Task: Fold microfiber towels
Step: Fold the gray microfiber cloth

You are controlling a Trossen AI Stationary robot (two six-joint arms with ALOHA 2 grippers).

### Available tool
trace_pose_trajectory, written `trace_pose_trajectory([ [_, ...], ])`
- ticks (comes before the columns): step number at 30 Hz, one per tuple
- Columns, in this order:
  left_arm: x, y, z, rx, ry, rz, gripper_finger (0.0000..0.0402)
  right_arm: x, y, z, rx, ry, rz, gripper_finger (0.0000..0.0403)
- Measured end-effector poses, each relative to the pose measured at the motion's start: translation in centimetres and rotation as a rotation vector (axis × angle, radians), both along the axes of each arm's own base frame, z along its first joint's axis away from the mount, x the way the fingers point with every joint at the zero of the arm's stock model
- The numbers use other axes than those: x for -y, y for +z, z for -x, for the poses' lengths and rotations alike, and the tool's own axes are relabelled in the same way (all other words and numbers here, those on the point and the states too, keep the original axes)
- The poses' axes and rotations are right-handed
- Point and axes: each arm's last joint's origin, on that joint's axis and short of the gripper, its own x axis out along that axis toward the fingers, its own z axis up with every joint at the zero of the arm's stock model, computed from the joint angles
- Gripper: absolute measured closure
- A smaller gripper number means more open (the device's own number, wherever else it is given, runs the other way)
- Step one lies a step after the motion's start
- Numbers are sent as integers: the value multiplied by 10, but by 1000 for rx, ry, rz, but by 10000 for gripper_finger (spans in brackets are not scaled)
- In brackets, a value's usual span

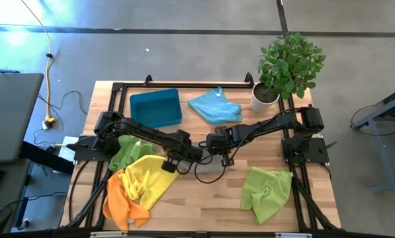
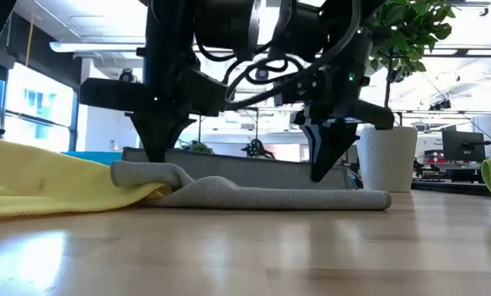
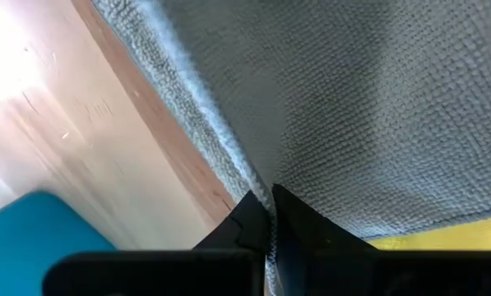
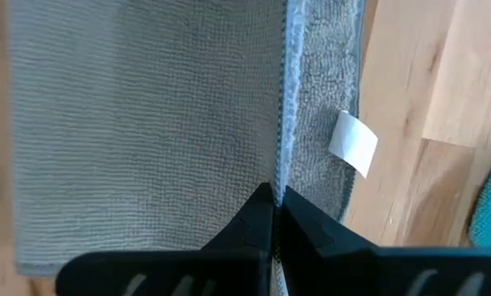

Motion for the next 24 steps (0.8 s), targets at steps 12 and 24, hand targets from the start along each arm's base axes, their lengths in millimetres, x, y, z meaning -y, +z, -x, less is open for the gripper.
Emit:
trace_pose_trajectory([
  [12,-15,0,-1,5,20,8,397,17,0,0,-1,-63,70,335],
  [24,-22,0,-1,8,48,51,397,14,-1,4,-35,-210,-51,316],
])
